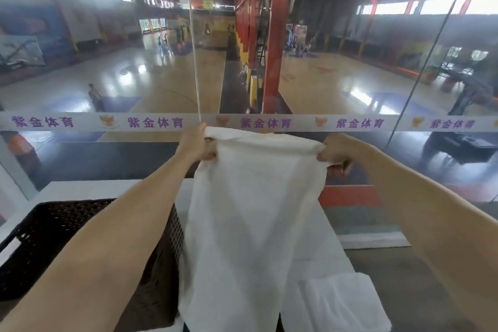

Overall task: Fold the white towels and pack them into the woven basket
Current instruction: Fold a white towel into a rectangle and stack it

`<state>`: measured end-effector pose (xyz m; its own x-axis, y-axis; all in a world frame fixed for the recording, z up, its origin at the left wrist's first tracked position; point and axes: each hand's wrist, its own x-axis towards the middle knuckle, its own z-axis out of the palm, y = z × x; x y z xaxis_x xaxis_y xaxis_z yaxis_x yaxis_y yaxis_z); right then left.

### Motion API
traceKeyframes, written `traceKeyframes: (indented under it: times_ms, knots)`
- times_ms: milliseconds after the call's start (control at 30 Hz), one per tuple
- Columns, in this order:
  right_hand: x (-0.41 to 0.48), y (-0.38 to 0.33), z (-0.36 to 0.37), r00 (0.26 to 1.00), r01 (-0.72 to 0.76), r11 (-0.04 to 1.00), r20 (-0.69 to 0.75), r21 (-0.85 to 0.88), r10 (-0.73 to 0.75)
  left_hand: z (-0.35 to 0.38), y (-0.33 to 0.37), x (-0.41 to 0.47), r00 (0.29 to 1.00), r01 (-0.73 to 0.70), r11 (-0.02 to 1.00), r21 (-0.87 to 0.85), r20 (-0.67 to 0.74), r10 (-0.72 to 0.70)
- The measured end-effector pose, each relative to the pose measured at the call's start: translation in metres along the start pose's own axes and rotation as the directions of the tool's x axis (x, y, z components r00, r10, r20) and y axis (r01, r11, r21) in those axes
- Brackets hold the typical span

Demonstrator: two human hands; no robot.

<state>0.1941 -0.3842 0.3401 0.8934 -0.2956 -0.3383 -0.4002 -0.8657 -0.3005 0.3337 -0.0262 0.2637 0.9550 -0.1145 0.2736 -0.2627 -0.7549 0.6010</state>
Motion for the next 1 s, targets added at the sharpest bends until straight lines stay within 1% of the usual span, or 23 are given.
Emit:
traceKeyframes:
  times_ms: [33,67,100,133,167,200,233,267,300,367,400,467,533,567,667,733,800,833,867,900,967,1000]
  knots:
    - [0.011,-0.002,-0.01,1.0,-0.017,0.988,-0.011,0.15,0.019,0.001,0.009,0.012,0.999,-0.011,0.999,-0.049,-0.046,0.008]
    - [0.023,-0.005,-0.02,0.998,-0.009,0.949,-0.057,0.314,0.028,-0.002,0.02,0.02,0.995,-0.02,0.996,-0.089,-0.097,0.012]
    - [0.035,-0.007,-0.03,0.989,0.044,0.883,-0.146,0.466,0.027,-0.006,0.032,0.028,0.989,-0.03,0.992,-0.125,-0.151,0.01]
    - [0.044,-0.009,-0.039,0.967,0.132,0.801,-0.255,0.584,0.027,-0.012,0.044,0.034,0.978,-0.048,0.988,-0.148,-0.206,0.016]
    - [0.051,-0.01,-0.048,0.94,0.212,0.715,-0.338,0.666,0.036,-0.019,0.055,0.038,0.967,-0.069,0.983,-0.169,-0.252,0.024]
    - [0.059,-0.009,-0.055,0.914,0.287,0.658,-0.404,0.696,0.029,-0.028,0.066,0.04,0.96,-0.089,0.978,-0.186,-0.279,0.034]
    - [0.061,-0.008,-0.062,0.876,0.364,0.639,-0.483,0.678,0.014,-0.037,0.075,0.043,0.952,-0.113,0.971,-0.212,-0.302,0.045]
    - [0.058,-0.008,-0.067,0.825,0.434,0.651,-0.565,0.623,-0.011,-0.046,0.084,0.043,0.945,-0.143,0.961,-0.236,-0.322,0.061]
    - [0.05,-0.009,-0.07,0.776,0.475,0.676,-0.631,0.564,-0.019,-0.054,0.091,0.042,0.933,-0.177,0.951,-0.255,-0.351,0.08]
    - [0.036,-0.007,-0.069,0.675,0.518,0.735,-0.737,0.438,-0.037,-0.063,0.097,0.039,0.909,-0.225,0.94,-0.257,-0.403,0.107]
    - [0.032,-0.004,-0.064,0.633,0.532,0.747,-0.773,0.398,-0.04,-0.064,0.099,0.033,0.901,-0.242,0.94,-0.241,-0.415,0.126]
    - [0.02,0.006,-0.045,0.586,0.566,0.736,-0.809,0.371,-0.042,-0.059,0.092,0.019,0.886,-0.268,0.945,-0.189,-0.433,0.165]
    - [0.01,0.024,-0.014,0.568,0.57,0.752,-0.82,0.332,-0.069,-0.046,0.077,-0.004,0.89,-0.261,0.952,-0.163,-0.422,0.172]
    - [0.006,0.036,0.006,0.574,0.569,0.758,-0.814,0.319,-0.089,-0.035,0.064,-0.019,0.9,-0.251,0.957,-0.147,-0.399,0.175]
    - [-0.005,0.078,0.081,0.648,0.546,0.77,-0.749,0.329,-0.139,0.009,0.016,-0.076,0.956,-0.171,0.981,-0.091,-0.255,0.143]
    - [-0.005,0.109,0.137,0.719,0.482,0.831,-0.668,0.277,-0.194,0.042,-0.021,-0.119,0.984,-0.104,0.994,0.019,-0.146,0.106]
    - [0.001,0.143,0.195,0.845,0.351,0.914,-0.488,0.201,-0.217,0.071,-0.058,-0.158,0.996,-0.087,0.987,0.136,-0.002,0.088]
    - [0.004,0.16,0.223,0.892,0.312,0.935,-0.392,0.169,-0.226,0.084,-0.074,-0.176,0.995,-0.083,0.98,0.179,0.076,0.071]
    - [0.007,0.175,0.247,0.915,0.304,0.943,-0.315,0.135,-0.25,0.095,-0.087,-0.193,0.987,-0.086,0.971,0.223,0.15,0.053]
    - [0.009,0.187,0.269,0.924,0.318,0.942,-0.255,0.104,-0.284,0.105,-0.101,-0.208,0.978,-0.093,0.961,0.262,0.205,0.039]
    - [0.004,0.198,0.297,0.936,0.336,0.938,-0.138,0.082,-0.323,0.118,-0.121,-0.232,0.964,-0.05,0.959,0.279,0.265,-0.026]
    - [-0.002,0.198,0.302,0.949,0.312,0.943,-0.077,0.115,-0.305,0.12,-0.125,-0.24,0.958,-0.009,0.959,0.284,0.276,-0.073]
